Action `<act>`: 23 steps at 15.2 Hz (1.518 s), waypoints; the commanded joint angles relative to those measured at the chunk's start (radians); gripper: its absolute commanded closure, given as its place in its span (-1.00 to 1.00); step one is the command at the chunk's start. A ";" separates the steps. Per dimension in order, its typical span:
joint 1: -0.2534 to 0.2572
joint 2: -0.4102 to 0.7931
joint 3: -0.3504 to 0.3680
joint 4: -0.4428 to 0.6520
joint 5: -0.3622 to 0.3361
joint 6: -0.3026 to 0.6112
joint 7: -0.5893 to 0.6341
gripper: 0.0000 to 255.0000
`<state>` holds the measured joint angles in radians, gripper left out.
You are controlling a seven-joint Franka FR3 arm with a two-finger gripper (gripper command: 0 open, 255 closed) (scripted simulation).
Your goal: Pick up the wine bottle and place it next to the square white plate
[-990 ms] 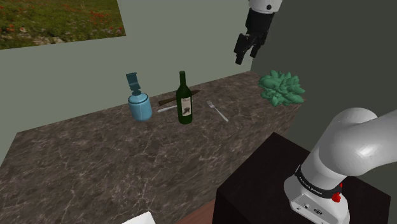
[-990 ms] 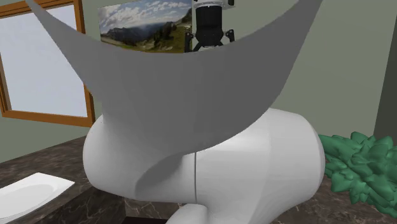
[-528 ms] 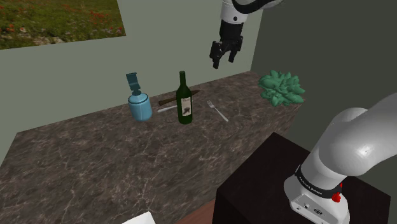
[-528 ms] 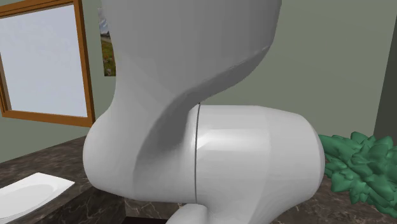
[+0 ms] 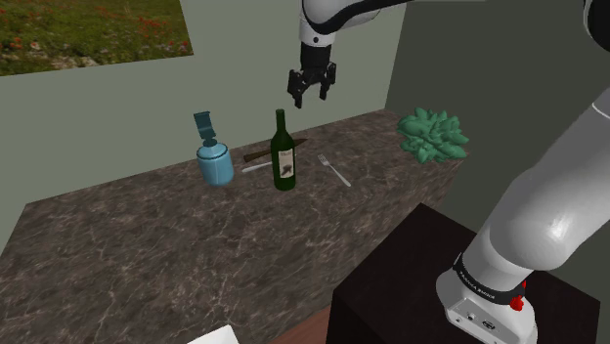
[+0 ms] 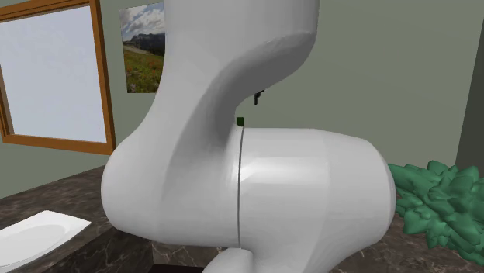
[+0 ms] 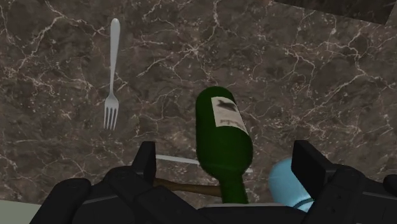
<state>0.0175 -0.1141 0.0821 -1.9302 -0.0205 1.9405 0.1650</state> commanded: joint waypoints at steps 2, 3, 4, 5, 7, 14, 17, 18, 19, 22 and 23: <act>0.001 0.122 0.004 0.101 -0.007 0.011 0.023 -1.00; 0.003 0.163 0.006 0.140 -0.009 0.010 0.032 -1.00; 0.005 0.205 0.007 0.182 -0.012 0.007 0.040 -1.00; 0.007 0.248 0.008 0.225 -0.015 0.003 0.049 -1.00; 0.013 0.335 0.009 0.318 -0.020 -0.009 0.065 -1.00; 0.019 0.435 0.007 0.369 -0.026 0.033 0.080 -1.00; 0.019 0.444 0.006 0.348 -0.028 0.064 0.081 -1.00; 0.019 0.444 0.006 0.349 -0.028 0.063 0.081 -1.00; 0.019 0.444 0.006 0.349 -0.028 0.063 0.081 -1.00; 0.019 0.444 0.006 0.349 -0.028 0.063 0.081 -1.00; 0.019 0.444 0.006 0.349 -0.028 0.063 0.081 -1.00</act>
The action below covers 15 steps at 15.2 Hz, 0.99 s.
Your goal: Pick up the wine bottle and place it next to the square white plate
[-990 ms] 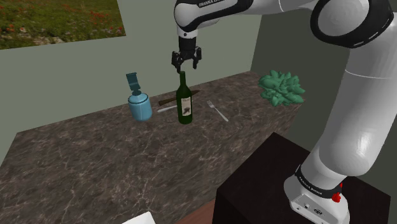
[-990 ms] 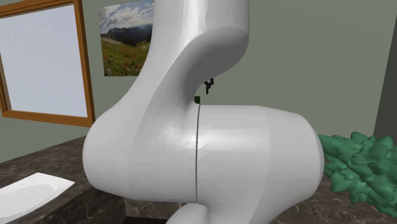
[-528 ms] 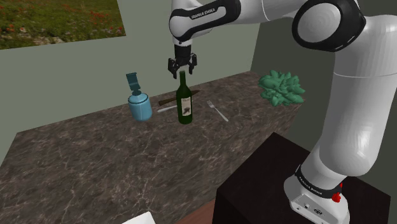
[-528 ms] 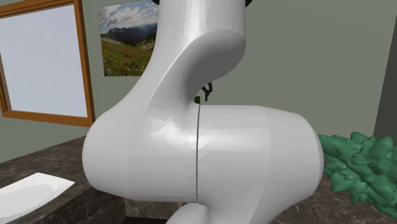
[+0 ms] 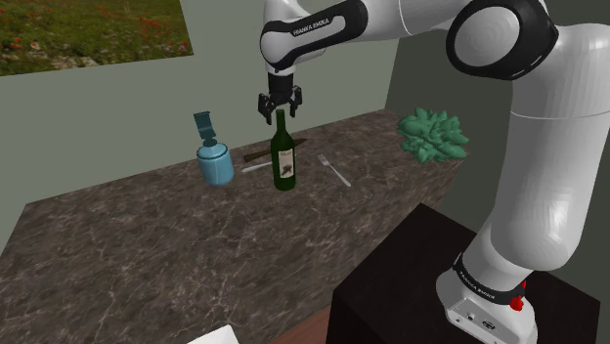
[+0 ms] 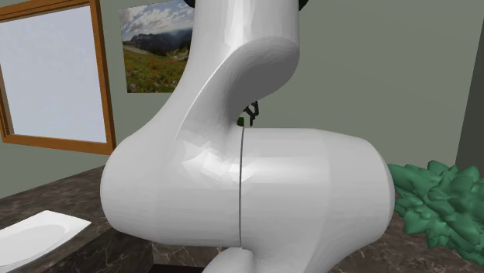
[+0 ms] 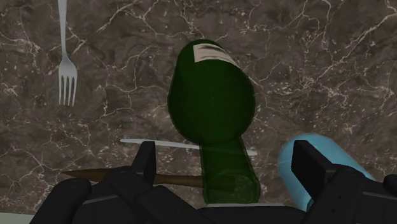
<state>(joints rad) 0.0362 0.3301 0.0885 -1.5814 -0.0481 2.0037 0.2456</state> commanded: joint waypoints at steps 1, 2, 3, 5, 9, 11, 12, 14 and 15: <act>0.000 0.000 0.000 0.000 0.000 0.000 0.000 -1.00; 0.000 0.000 0.000 0.000 0.000 0.000 0.000 -1.00; 0.000 0.000 0.000 0.000 0.000 0.000 0.000 1.00; 0.000 0.000 0.000 0.000 0.000 0.000 0.000 1.00; 0.000 0.000 0.000 0.000 0.000 0.000 0.000 1.00; 0.000 0.000 0.000 0.000 0.000 0.000 0.000 1.00; 0.000 0.000 0.000 0.000 0.000 0.000 0.000 1.00; 0.000 -0.004 0.000 0.020 0.001 -0.025 -0.001 1.00; 0.000 -0.006 0.000 0.032 0.001 -0.038 -0.001 1.00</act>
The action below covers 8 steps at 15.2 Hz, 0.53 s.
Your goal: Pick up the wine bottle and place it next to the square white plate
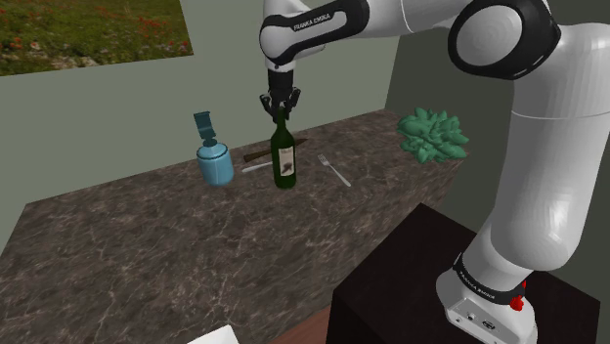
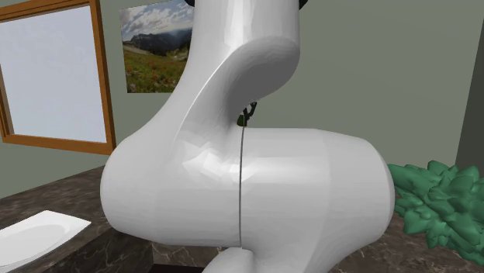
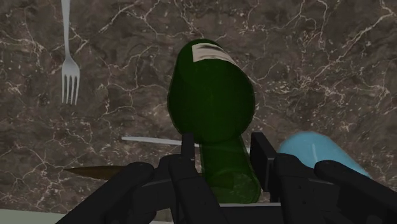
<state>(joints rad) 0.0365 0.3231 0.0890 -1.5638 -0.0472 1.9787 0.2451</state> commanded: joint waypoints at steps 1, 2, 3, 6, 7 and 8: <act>0.000 -0.001 0.000 0.025 0.001 -0.025 -0.001 1.00; 0.000 -0.002 0.000 0.037 0.001 -0.038 -0.002 1.00; 0.000 -0.003 0.000 0.049 0.001 -0.051 -0.002 1.00; 0.001 -0.005 0.001 0.087 0.002 -0.091 -0.003 1.00; 0.001 -0.005 0.001 0.100 0.002 -0.104 -0.003 1.00; 0.001 -0.005 0.001 0.114 0.002 -0.118 -0.003 1.00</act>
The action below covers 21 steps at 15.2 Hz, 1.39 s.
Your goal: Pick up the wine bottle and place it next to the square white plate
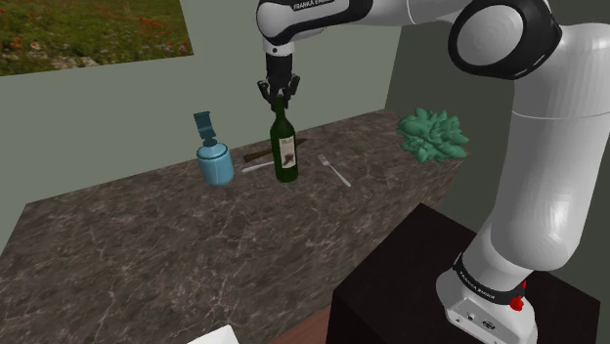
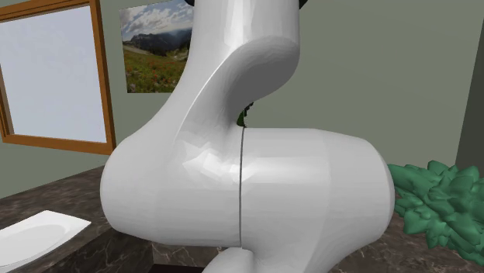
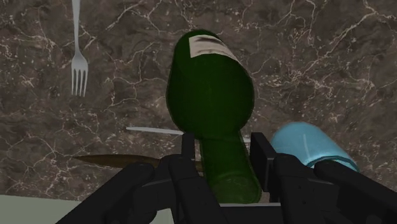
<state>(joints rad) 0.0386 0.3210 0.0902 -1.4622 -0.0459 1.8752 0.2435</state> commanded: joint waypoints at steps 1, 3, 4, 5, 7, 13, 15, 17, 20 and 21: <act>-0.001 -0.002 0.000 0.026 0.001 -0.028 -0.002 1.00; 0.000 -0.001 0.000 0.055 0.001 -0.056 -0.003 1.00; 0.000 0.001 0.000 0.071 0.001 -0.070 -0.003 1.00; 0.001 0.002 0.000 0.086 0.001 -0.084 -0.003 1.00; 0.001 0.006 0.000 0.119 0.000 -0.113 -0.004 1.00; 0.067 -0.061 0.034 0.027 -0.012 -0.090 0.099 1.00; 0.093 -0.080 0.048 0.000 -0.017 -0.084 0.141 1.00; 0.119 -0.096 0.064 -0.021 -0.022 -0.080 0.184 1.00; 0.159 -0.111 0.088 -0.043 -0.031 -0.077 0.250 1.00; 0.173 -0.114 0.096 -0.047 -0.034 -0.077 0.272 1.00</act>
<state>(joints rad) 0.1974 0.2145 0.1779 -1.5021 -0.0772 1.7994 0.4916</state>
